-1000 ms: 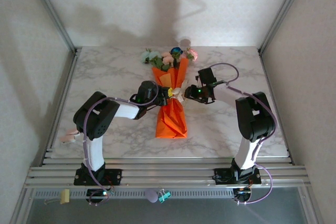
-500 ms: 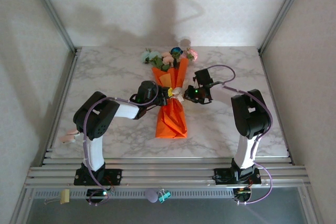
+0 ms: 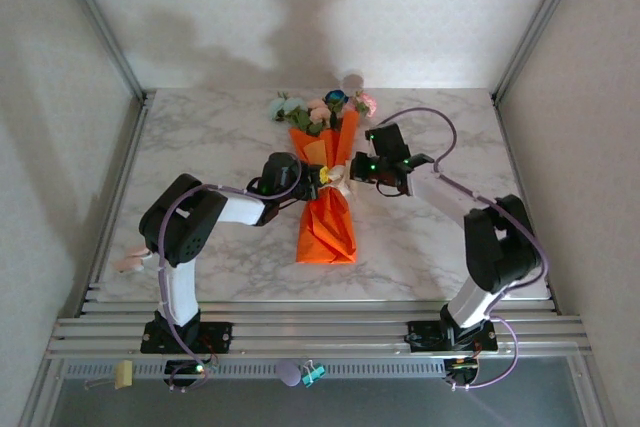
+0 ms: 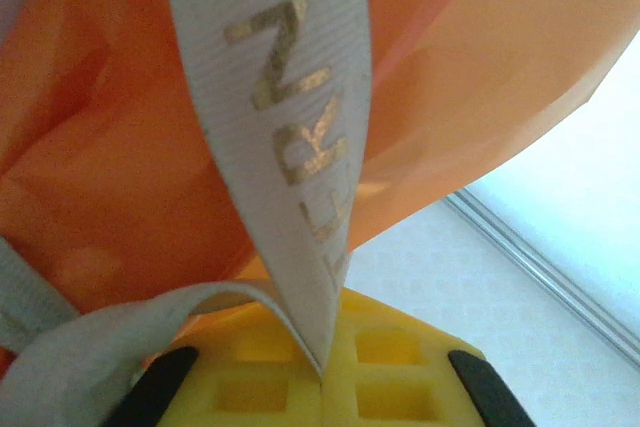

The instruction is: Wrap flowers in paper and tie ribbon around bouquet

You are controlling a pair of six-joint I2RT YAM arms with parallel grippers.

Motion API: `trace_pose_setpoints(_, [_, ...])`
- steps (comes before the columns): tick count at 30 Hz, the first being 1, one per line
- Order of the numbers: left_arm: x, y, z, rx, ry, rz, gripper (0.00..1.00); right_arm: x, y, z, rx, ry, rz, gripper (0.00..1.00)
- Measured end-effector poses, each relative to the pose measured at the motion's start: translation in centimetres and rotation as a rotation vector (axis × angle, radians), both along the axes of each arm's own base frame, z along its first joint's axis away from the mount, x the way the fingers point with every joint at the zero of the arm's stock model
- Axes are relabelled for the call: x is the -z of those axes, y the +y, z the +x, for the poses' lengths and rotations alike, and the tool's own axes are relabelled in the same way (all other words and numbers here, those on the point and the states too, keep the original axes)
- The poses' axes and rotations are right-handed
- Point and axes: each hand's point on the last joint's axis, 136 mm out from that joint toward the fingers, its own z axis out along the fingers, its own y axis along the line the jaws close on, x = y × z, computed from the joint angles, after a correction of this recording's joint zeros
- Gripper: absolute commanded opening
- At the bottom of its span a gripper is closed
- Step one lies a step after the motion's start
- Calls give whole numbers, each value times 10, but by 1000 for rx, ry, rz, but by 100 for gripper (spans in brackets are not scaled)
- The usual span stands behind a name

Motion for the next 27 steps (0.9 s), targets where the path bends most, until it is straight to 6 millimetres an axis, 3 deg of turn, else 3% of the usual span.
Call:
trace_pose_setpoints(9, [3, -3, 1, 12, 3, 0, 0, -48, 49, -6, -165, -135, 4, 0])
trace_pose_setpoints(17, [5, -4, 1, 16, 4, -1, 0, -105, 102, -12, -324, -304, 82, 0])
trace_pose_setpoints(27, [4, -4, 1, 20, 1, -4, 0, -141, 118, -8, -393, -435, 162, 0])
